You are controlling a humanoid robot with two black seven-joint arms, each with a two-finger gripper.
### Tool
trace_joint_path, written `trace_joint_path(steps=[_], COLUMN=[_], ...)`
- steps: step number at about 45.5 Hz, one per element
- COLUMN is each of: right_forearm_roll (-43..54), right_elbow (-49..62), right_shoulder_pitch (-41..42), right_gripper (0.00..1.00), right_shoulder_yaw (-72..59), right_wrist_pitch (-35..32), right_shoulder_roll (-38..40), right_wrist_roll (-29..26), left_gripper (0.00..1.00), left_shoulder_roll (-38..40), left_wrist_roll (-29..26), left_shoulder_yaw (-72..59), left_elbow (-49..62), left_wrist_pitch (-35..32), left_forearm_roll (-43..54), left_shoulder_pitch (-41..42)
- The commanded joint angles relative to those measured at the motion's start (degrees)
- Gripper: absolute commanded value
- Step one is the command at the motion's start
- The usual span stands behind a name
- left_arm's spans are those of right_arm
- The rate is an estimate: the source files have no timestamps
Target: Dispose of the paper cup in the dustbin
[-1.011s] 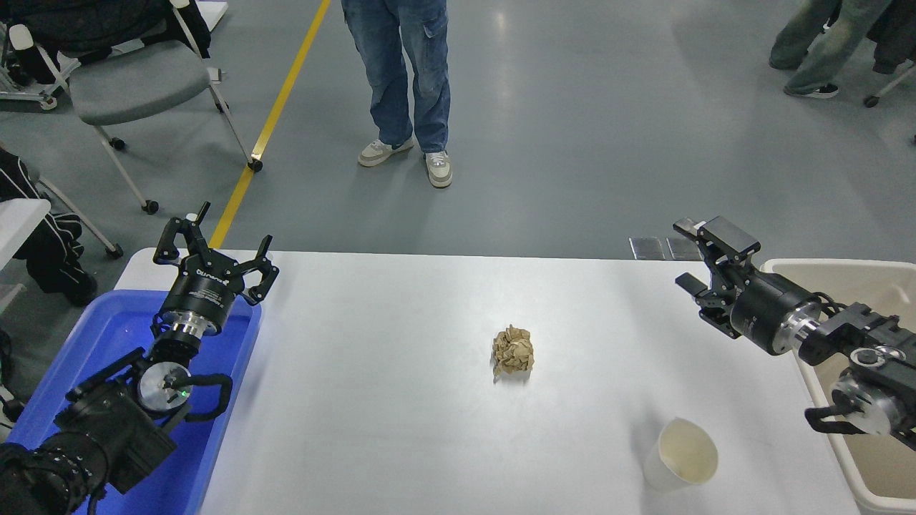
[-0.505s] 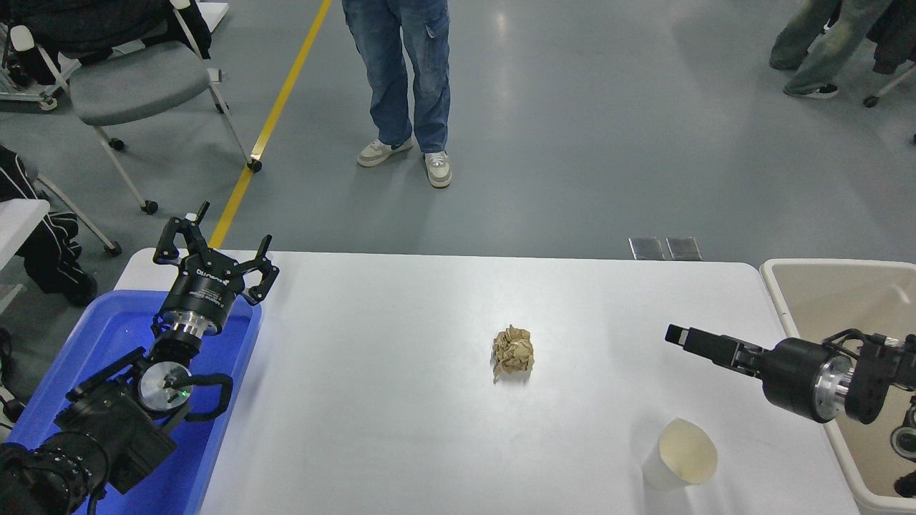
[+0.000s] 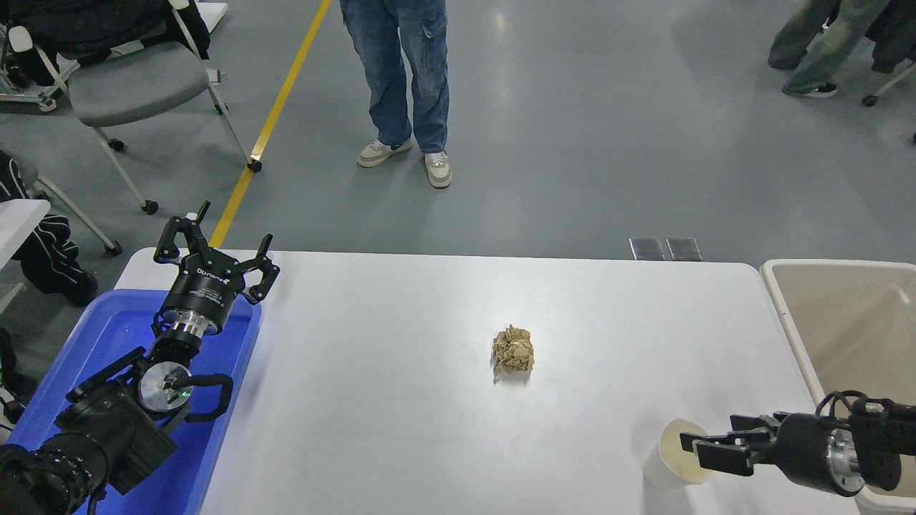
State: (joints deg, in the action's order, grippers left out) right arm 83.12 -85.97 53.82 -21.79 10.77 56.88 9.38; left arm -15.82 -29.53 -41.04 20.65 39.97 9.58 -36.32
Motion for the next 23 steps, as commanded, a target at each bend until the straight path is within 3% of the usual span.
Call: trace_joint_path(steps=[1, 14, 23], right_forearm_roll=[1.1, 2.1, 2.1], right_elbow=[3.3, 4.2, 4.4], right_shoulder_pitch=[-0.1, -0.9, -0.8], right_gripper=[1.00, 0.98, 0.90], right_shoulder_yaw=[-1.6, -1.8, -1.7], right_wrist_pitch=[1.0, 1.5, 1.6], right_shoulder_roll=[-2.5, -2.7, -2.7], right_wrist_roll=[0.0, 0.5, 0.6], left_gripper=[1.00, 1.00, 1.00], left_shoulder_roll=[0.0, 0.0, 0.0], left_wrist_roll=[0.0, 0.0, 0.0], left_shoulder_yaw=[0.0, 0.0, 0.0], left_elbow=[0.0, 0.0, 0.0], left_wrist_pitch=[0.0, 0.0, 0.0], left_forearm_roll=[0.0, 0.0, 0.0], left_shoulder_pitch=[0.0, 0.0, -0.1])
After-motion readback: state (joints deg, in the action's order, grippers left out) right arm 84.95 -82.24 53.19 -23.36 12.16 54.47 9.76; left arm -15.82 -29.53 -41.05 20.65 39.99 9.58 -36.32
